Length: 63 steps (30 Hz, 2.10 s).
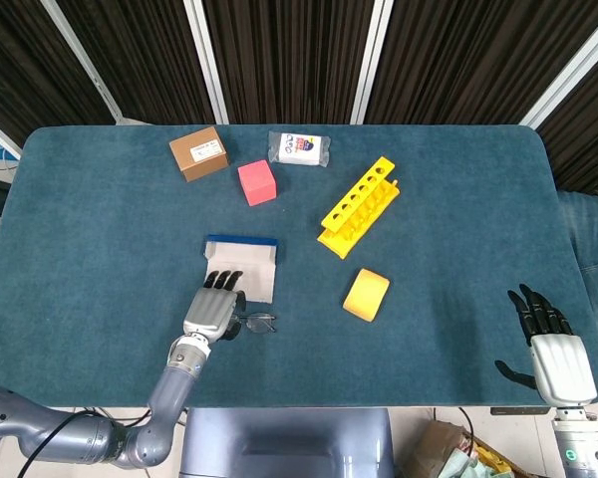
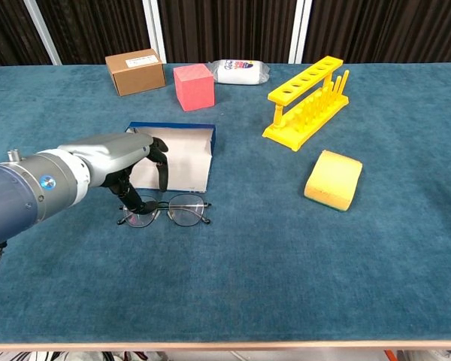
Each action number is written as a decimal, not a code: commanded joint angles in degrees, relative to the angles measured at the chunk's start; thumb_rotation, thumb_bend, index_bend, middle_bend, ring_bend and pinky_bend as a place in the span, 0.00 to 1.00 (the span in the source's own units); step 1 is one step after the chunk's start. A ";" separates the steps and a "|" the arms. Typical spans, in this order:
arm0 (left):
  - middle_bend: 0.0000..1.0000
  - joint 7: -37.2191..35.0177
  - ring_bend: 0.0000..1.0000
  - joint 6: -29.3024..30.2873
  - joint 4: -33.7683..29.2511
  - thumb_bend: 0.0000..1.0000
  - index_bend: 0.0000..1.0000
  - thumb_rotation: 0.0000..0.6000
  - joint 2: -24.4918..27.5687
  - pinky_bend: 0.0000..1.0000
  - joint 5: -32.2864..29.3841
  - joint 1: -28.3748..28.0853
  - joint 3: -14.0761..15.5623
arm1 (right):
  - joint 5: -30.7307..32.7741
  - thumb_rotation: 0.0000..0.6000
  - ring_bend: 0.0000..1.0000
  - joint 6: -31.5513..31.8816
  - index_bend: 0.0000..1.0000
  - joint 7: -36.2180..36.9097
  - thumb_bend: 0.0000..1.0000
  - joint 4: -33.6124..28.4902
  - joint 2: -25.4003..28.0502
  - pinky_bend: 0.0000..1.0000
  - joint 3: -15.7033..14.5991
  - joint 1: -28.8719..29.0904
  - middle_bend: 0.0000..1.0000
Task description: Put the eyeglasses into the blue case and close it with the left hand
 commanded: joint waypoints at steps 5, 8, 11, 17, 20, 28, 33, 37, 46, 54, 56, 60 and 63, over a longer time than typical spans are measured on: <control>0.07 0.40 0.00 -0.71 0.89 0.32 0.46 1.00 -0.89 0.00 -0.13 0.12 -0.51 | 0.14 1.00 0.09 -0.14 0.00 0.01 0.16 -0.15 0.05 0.19 0.02 0.03 0.00; 0.07 0.66 0.00 -0.78 1.36 0.32 0.46 1.00 -1.25 0.00 0.04 0.17 -0.50 | 0.27 1.00 0.09 -0.23 0.00 0.03 0.16 -0.19 0.07 0.19 0.03 0.04 0.00; 0.07 0.95 0.00 -1.24 2.06 0.33 0.46 1.00 -1.71 0.00 -0.52 0.26 -0.62 | 0.27 1.00 0.09 -0.25 0.00 0.01 0.16 -0.22 0.10 0.19 0.03 0.05 0.00; 0.07 0.51 0.00 -1.76 3.01 0.35 0.46 1.00 -2.23 0.00 -0.39 0.58 -1.20 | 0.37 1.00 0.09 -0.28 0.00 0.03 0.16 -0.28 0.14 0.19 0.05 0.04 0.00; 0.07 0.49 0.00 -2.02 3.34 0.35 0.47 1.00 -2.46 0.00 -0.15 0.69 -1.19 | 0.38 1.00 0.09 -0.35 0.00 0.01 0.16 -0.30 0.16 0.19 0.02 0.06 0.00; 0.08 0.63 0.00 -2.13 4.46 0.36 0.50 1.00 -3.29 0.00 0.72 1.08 -1.29 | 0.61 1.00 0.09 -0.46 0.00 0.02 0.16 -0.46 0.25 0.19 0.07 0.05 0.00; 0.08 0.78 0.00 -2.10 4.98 0.36 0.50 1.00 -3.54 0.00 1.10 1.27 -1.54 | 0.73 1.00 0.09 -0.59 0.00 0.06 0.16 -0.49 0.30 0.19 0.08 0.08 0.00; 0.09 0.94 0.00 -2.17 5.51 0.36 0.50 1.00 -3.87 0.00 1.38 1.32 -1.84 | 0.86 1.00 0.09 -0.70 0.00 0.06 0.16 -0.57 0.35 0.19 0.08 0.09 0.00; 0.10 1.47 0.00 -2.29 6.17 0.38 0.53 1.00 -4.61 0.00 1.95 1.42 -2.14 | 1.33 1.00 0.09 -0.96 0.00 -0.09 0.16 -0.87 0.52 0.19 0.16 0.08 0.00; 0.11 1.47 0.00 -2.43 6.48 0.38 0.54 1.00 -4.75 0.00 2.22 1.90 -2.21 | 1.55 1.00 0.09 -1.14 0.00 -0.20 0.16 -0.97 0.59 0.19 0.15 0.09 0.00; 0.11 1.55 0.00 -2.65 6.63 0.38 0.54 1.00 -4.79 0.00 2.08 1.96 -2.23 | 1.71 1.00 0.09 -1.22 0.00 -0.35 0.16 -1.02 0.62 0.19 0.18 0.09 0.00; 0.11 1.59 0.00 -2.77 6.46 0.38 0.54 1.00 -4.79 0.00 2.33 2.05 -2.39 | 1.84 1.00 0.09 -1.25 0.00 -0.55 0.16 -1.17 0.64 0.19 0.22 0.08 0.00; 0.11 1.74 0.00 -2.63 6.44 0.38 0.54 1.00 -4.75 0.00 2.57 2.16 -2.39 | 1.82 1.00 0.09 -1.25 0.00 -0.57 0.16 -1.22 0.63 0.19 0.21 0.08 0.00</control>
